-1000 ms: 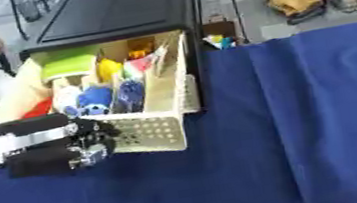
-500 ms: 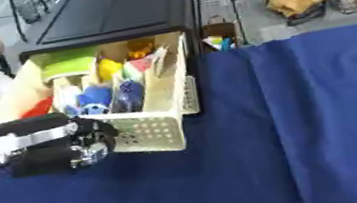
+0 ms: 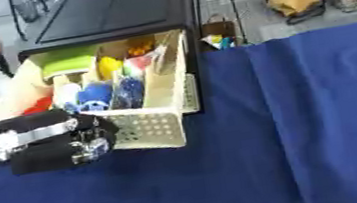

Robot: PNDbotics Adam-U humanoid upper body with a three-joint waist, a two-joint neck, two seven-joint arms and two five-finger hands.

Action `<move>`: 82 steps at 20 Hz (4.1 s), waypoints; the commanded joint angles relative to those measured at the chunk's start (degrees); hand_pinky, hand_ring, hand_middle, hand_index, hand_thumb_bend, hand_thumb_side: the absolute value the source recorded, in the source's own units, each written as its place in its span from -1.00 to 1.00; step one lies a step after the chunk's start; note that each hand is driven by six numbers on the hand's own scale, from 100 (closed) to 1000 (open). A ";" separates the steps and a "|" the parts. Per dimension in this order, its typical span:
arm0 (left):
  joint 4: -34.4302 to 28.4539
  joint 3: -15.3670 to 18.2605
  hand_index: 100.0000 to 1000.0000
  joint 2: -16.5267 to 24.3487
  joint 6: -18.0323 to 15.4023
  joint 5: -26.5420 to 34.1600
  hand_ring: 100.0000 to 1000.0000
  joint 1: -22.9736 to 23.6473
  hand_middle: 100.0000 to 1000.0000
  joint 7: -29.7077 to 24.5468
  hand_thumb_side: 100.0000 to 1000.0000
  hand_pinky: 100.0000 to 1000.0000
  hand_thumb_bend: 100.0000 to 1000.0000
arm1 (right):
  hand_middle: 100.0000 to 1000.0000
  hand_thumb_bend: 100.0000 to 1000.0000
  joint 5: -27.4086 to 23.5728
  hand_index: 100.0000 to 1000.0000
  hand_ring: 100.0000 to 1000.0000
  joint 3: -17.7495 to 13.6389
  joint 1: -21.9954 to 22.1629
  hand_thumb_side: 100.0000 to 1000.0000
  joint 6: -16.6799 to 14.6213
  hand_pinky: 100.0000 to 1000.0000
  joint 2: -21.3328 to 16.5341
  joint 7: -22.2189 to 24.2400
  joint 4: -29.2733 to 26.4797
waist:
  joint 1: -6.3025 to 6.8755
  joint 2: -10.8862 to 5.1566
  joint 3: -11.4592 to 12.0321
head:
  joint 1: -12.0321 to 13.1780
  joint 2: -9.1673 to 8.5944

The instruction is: Pick up objects from table and place into drawer.

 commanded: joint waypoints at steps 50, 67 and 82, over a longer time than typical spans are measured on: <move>-0.04 2.02 0.90 -0.02 1.99 0.65 -0.15 -1.45 0.52 3.24 1.00 -0.89 -1.00 | 0.13 -1.00 -1.52 0.42 0.65 -0.99 -0.68 1.00 1.33 0.61 -0.63 -1.24 -0.82 | 0.70 0.99 -1.58 | 0.64 -1.68; -0.04 3.84 0.89 1.69 1.24 -0.47 -0.15 1.38 0.52 4.77 1.00 -0.89 -1.00 | 0.13 -1.00 -1.54 0.42 0.65 -0.98 -0.85 1.00 1.44 0.61 -0.39 -1.19 -0.82 | 0.43 1.22 -1.42 | 0.60 -2.28; -0.04 3.39 0.88 -0.91 0.68 0.58 -0.14 -2.45 0.53 5.66 1.00 -0.91 -1.00 | 0.13 -1.00 -1.52 0.42 0.66 -1.12 -0.81 1.00 1.56 0.62 -0.23 -1.34 -0.82 | 0.64 1.39 -1.87 | 0.78 -2.49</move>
